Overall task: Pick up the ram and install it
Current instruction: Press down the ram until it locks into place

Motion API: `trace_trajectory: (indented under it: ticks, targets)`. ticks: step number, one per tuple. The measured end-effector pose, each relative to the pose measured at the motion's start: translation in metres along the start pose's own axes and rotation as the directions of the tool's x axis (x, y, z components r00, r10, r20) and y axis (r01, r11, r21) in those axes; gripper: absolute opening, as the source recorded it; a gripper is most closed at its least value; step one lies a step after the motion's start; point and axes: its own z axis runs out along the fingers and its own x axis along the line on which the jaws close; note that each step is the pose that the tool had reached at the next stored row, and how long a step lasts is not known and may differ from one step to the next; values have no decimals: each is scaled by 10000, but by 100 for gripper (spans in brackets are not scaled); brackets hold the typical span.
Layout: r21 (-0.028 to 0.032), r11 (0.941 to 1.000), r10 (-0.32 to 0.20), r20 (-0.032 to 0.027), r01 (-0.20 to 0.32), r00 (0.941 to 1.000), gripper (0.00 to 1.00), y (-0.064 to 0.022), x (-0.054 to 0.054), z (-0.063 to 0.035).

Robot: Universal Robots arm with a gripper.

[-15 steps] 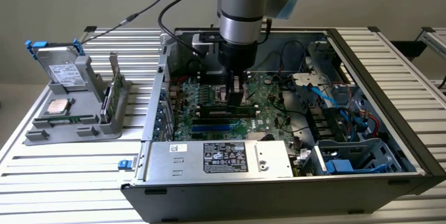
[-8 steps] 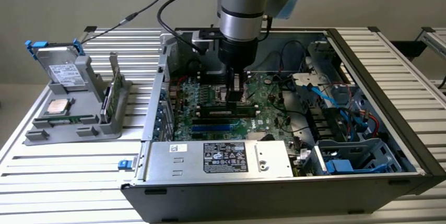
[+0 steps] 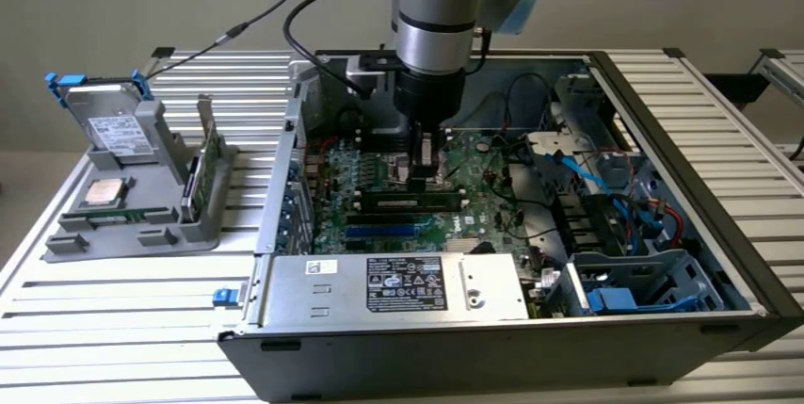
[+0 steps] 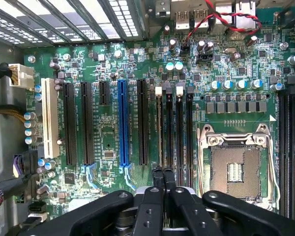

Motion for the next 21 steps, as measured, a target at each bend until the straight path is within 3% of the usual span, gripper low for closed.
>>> trace_trajectory:
  ticks: [14, 21]
  targets:
    - [6, 9999, -144, 15, 144, 9999, 10, -324, 8, -24]
    - [7, 9999, -168, 14, 168, 9999, 10, -328, 6, 10]
